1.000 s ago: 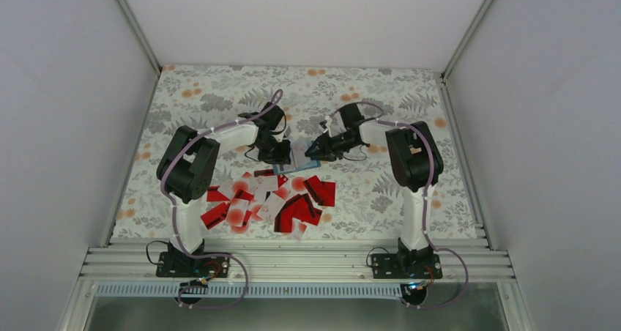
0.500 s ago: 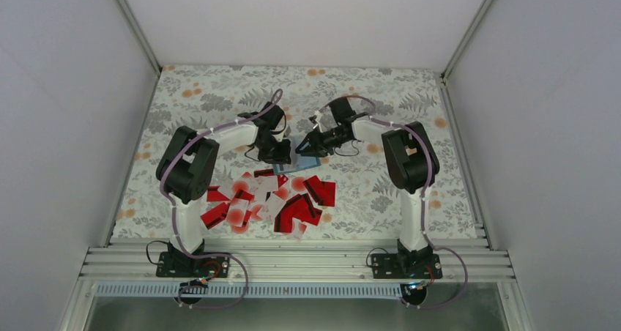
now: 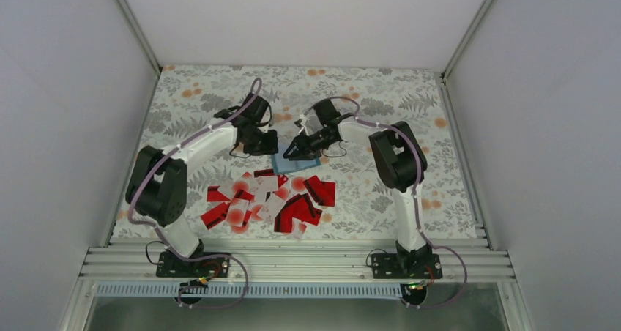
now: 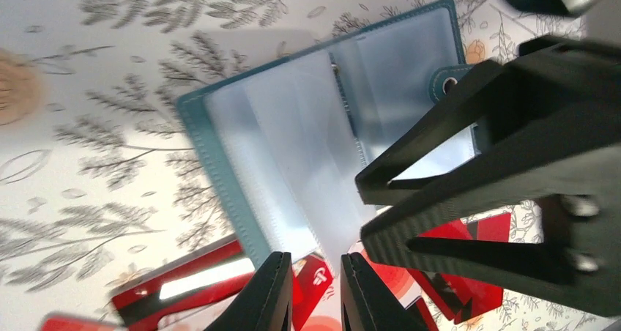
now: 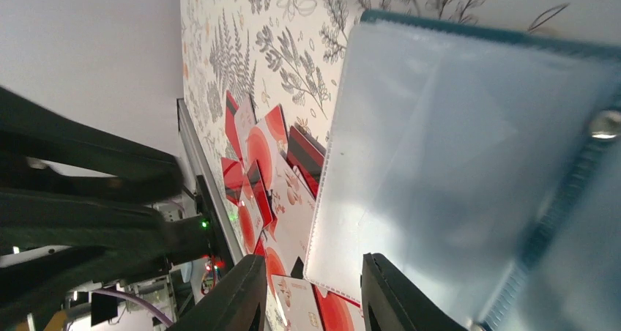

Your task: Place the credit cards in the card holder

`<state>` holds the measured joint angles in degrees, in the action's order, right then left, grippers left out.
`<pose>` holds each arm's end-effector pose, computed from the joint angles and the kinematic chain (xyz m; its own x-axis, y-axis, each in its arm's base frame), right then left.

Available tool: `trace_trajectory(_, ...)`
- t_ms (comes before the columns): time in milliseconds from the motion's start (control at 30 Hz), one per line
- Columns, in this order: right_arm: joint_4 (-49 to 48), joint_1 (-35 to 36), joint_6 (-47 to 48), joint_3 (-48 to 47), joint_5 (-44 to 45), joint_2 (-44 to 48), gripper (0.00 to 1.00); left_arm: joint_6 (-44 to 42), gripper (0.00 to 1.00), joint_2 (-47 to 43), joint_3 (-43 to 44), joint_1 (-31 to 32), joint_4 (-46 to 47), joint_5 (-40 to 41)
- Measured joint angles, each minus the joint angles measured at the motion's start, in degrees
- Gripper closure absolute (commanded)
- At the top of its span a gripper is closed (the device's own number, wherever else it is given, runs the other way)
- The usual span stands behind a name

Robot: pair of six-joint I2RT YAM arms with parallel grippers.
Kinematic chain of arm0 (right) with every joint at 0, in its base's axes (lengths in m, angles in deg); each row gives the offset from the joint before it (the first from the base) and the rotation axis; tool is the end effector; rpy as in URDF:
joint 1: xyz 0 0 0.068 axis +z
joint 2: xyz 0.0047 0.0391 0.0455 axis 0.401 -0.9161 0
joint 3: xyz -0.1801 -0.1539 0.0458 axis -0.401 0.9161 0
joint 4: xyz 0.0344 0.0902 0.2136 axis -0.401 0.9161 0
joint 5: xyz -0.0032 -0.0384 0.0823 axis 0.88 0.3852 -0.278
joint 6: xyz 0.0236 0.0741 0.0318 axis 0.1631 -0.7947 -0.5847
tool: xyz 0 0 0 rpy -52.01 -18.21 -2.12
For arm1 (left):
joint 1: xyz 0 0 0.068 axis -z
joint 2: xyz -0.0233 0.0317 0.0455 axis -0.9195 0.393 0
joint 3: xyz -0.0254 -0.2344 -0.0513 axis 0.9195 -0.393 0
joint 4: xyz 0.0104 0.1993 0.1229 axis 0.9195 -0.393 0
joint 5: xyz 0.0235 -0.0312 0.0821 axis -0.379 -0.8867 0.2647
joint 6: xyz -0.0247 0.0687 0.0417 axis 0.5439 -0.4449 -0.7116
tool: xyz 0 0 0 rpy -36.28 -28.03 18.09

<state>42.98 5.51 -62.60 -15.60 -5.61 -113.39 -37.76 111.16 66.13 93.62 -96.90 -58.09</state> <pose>0.3177 0.2489 0.1036 -0.9420 -0.3196 -0.1028 -0.2419 0.4338 0.8679 0.2847 -0.1658 0.1629 -0.9718 0.0114 -0.2357 0.1063 0.9128 -0.3943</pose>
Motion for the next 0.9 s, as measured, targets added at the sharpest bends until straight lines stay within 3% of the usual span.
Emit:
trace_trajectory(200, 0.35, 1.84, -0.02, -0.81, -1.36, -0.87, 0.67, 0.79, 0.81, -5.77, -2.99, -0.61, -0.92, 3.13)
trace_trajectory(367, 2.45, 1.90, 1.42, -2.10, 2.19, 1.18, 0.67, 1.31, 0.75, -8.11, -3.98, -0.68, -0.57, 4.94)
trace_trajectory(800, 6.47, -0.63, 1.68, 11.28, 23.04, 27.19, 0.67, 1.16, 0.74, -6.73, -2.58, 2.32, 4.28, 2.95)
trace_trajectory(900, 7.28, -0.74, 0.76, 15.61, 26.75, 31.74, 0.65, 1.22, 0.70, -5.22, -2.32, 4.39, 4.24, 3.17)
